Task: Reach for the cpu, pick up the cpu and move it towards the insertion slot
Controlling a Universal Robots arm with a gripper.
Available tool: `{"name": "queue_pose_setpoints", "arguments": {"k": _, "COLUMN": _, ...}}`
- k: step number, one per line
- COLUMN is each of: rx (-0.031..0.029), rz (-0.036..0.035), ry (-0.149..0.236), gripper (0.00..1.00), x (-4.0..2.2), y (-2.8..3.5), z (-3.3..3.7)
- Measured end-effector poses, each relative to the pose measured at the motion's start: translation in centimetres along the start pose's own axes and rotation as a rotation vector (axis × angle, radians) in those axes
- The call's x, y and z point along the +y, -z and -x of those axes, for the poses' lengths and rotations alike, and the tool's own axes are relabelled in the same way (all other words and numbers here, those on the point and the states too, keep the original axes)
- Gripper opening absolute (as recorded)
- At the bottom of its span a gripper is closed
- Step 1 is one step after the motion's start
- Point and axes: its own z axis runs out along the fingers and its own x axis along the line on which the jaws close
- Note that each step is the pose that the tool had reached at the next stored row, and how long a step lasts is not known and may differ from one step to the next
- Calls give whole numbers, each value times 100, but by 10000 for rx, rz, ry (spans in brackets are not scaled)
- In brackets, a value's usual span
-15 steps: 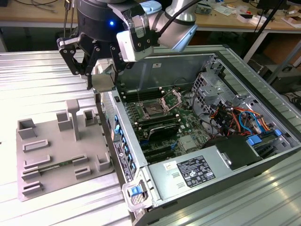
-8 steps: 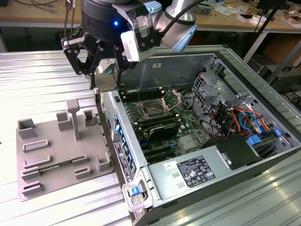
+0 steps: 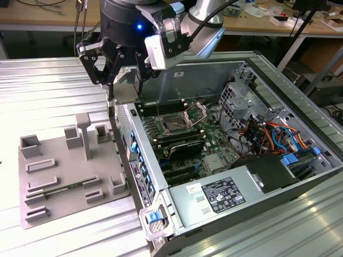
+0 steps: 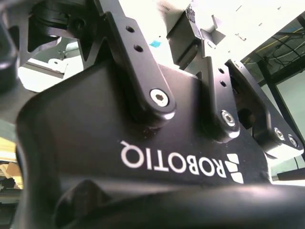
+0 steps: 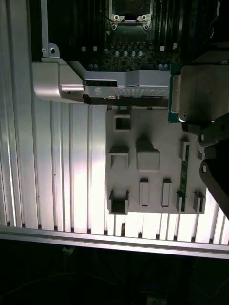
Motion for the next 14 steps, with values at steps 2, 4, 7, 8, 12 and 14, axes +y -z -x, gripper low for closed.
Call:
{"name": "queue_pose_setpoints", "arguments": {"k": 2, "rx": 0, "rz": 0, "ry": 0, "gripper": 55, "x": -1, "y": 0, "z": 19}}
{"name": "queue_pose_setpoints", "arguments": {"k": 4, "rx": 0, "rz": 0, "ry": 1, "gripper": 55, "x": -2, "y": 0, "z": 39}}
{"name": "queue_pose_setpoints", "arguments": {"k": 7, "rx": 0, "rz": 0, "ry": 0, "gripper": 55, "x": -3, "y": 0, "z": 64}}
{"name": "queue_pose_setpoints", "arguments": {"k": 8, "rx": 0, "rz": 0, "ry": 0, "gripper": 55, "x": -4, "y": 0, "z": 70}}
{"name": "queue_pose_setpoints", "arguments": {"k": 12, "rx": 0, "rz": 0, "ry": 0, "gripper": 55, "x": -6, "y": -1, "z": 107}}
{"name": "queue_pose_setpoints", "arguments": {"k": 14, "rx": 0, "rz": 0, "ry": 0, "gripper": 55, "x": -6, "y": -1, "z": 123}}
